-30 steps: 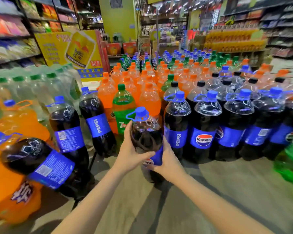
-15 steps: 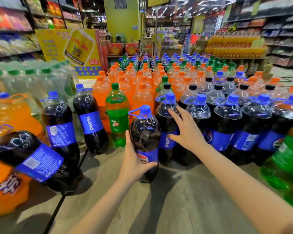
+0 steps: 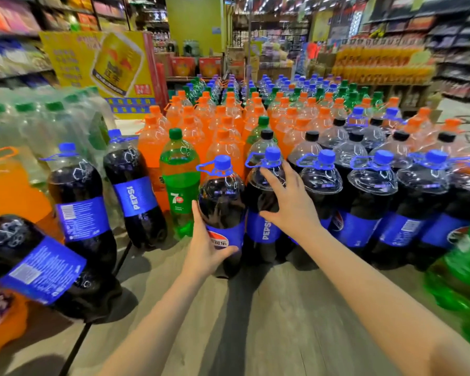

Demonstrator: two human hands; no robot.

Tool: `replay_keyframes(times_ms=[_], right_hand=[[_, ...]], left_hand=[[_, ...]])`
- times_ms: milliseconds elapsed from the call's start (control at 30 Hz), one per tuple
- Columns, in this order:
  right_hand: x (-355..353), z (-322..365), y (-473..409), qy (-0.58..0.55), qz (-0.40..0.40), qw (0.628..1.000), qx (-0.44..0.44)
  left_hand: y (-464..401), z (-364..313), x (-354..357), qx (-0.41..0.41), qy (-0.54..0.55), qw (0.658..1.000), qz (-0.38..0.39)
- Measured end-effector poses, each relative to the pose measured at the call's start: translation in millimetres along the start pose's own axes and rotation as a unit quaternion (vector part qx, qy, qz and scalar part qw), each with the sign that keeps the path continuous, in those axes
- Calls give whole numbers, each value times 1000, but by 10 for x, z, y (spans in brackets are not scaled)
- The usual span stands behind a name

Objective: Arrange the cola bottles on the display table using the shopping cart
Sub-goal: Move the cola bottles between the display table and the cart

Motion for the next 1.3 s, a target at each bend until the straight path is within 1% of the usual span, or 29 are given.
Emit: replay_keyframes(times_ms=[167, 467, 533, 633, 700, 767, 833, 900, 1000, 1100, 1200, 1300], right_hand=[[18, 9, 5, -10, -2, 1000, 12], [-10, 18, 20, -13, 17, 999, 25], [-28, 50, 35, 11, 21, 999, 24], [-26, 90, 56, 77, 26, 996, 32], [-14, 118, 110, 106, 15, 994, 38], [1, 146, 227, 114, -9, 993, 22], [36, 129, 432, 95, -14, 995, 15], [93, 62, 683, 77, -31, 996, 19], [192, -76, 1091, 89, -36, 995, 34], [271, -240, 1493, 111, -5, 992, 55], [271, -408, 1876, 121, 33, 990, 70], [196, -614, 2220, 93, 50, 993, 60]], left_hand=[[-208, 84, -21, -7, -11, 1000, -3], [-336, 168, 10, -11, -14, 1000, 26], [-329, 131, -8, -10, -25, 999, 29], [-323, 27, -58, -23, -56, 997, 40], [-288, -59, -86, -24, -94, 994, 39], [-196, -130, -97, -7, -181, 982, 61], [-55, -173, -136, 23, -293, 951, 99], [113, -179, -154, 83, -354, 923, 129], [325, -185, -69, 161, -378, 892, 187], [514, -284, 61, 194, -387, 869, 240], [719, -416, 164, 213, -379, 859, 270], [980, -607, 286, 246, -369, 853, 277]])
Point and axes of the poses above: each hand's wrist, its own y-axis away from the middle knuckle, its own x-axis out of the palm, z = x × y, the point moved 4 cm from there along -y, towards the middle knuckle, and after that the axes turned 13 degrees about x, right-handed, at the moved point
